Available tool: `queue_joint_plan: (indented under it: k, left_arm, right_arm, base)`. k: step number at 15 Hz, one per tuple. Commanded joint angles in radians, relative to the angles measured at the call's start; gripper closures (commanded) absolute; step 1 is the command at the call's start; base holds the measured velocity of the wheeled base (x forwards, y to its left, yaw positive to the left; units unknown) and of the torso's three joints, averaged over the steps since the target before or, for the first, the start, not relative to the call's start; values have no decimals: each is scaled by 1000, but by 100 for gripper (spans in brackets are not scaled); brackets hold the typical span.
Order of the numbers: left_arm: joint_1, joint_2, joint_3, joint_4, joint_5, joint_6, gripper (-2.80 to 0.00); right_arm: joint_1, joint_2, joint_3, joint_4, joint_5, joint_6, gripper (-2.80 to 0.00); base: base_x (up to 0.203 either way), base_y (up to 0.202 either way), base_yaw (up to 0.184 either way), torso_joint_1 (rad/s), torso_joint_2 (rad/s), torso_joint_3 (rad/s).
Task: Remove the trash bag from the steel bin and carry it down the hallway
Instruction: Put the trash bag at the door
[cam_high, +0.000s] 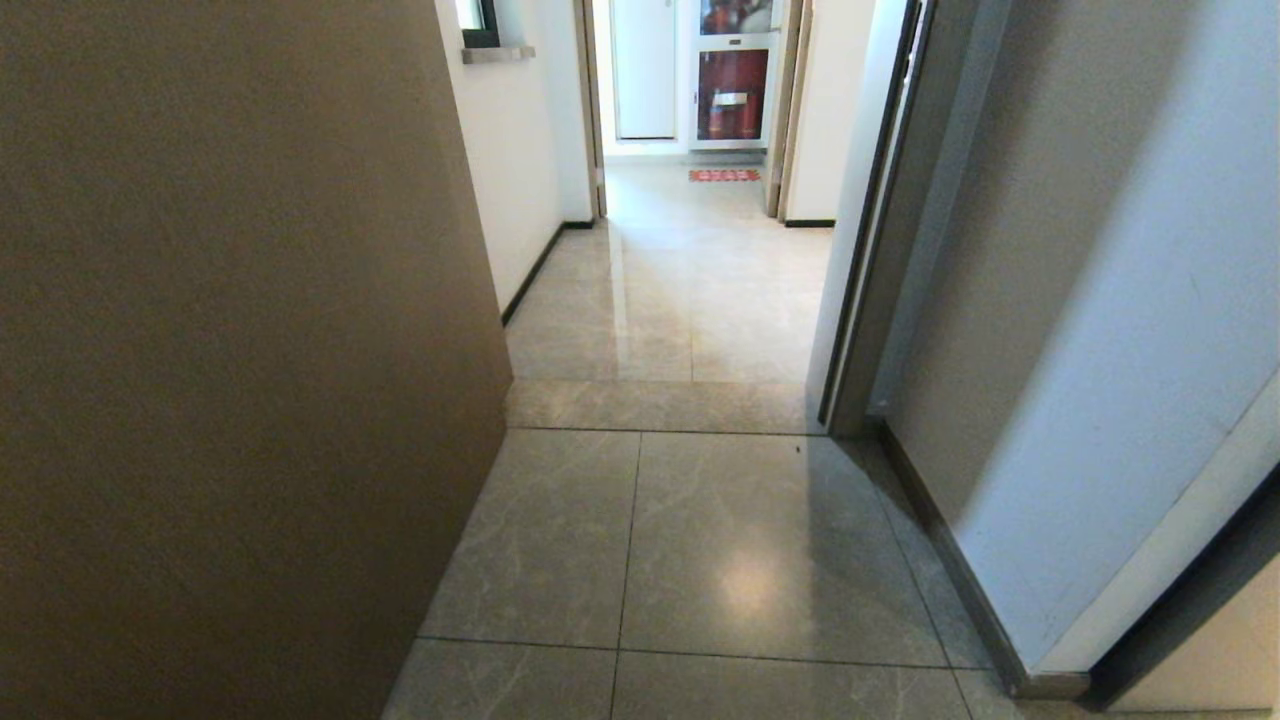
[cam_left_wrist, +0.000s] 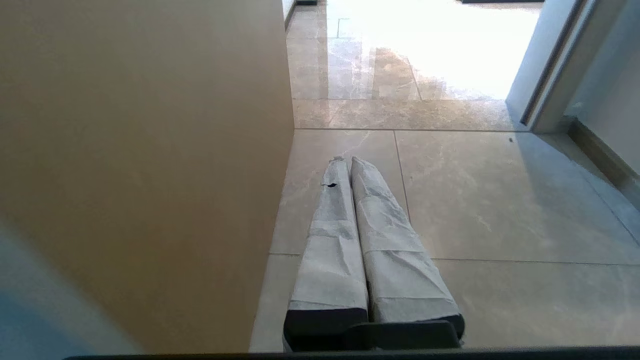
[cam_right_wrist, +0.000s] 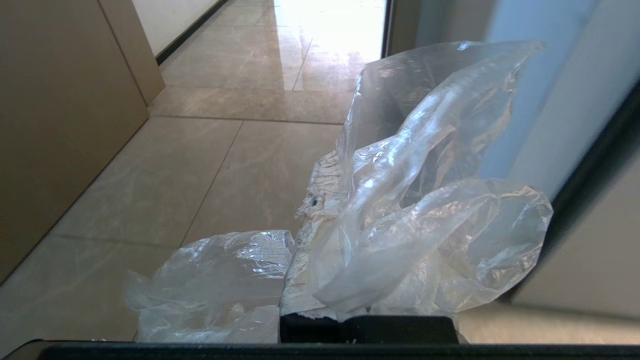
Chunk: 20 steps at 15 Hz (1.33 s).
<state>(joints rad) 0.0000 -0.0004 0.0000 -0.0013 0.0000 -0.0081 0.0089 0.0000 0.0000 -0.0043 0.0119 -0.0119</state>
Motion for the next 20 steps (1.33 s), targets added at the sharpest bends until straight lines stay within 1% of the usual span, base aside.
queue_joint_plan:
  k: [1,20]
  left_arm:
    - [1,-1,0,0,0,0,0]
    - [0,0,0,0,0,0,0]
  right_arm:
    - [0,2,0,0,0,0,0]
    - [0,2,0,0,0,0,0]
  base:
    - [188,0,2,4,2,-1]
    - [192,0,1,2,1,1]
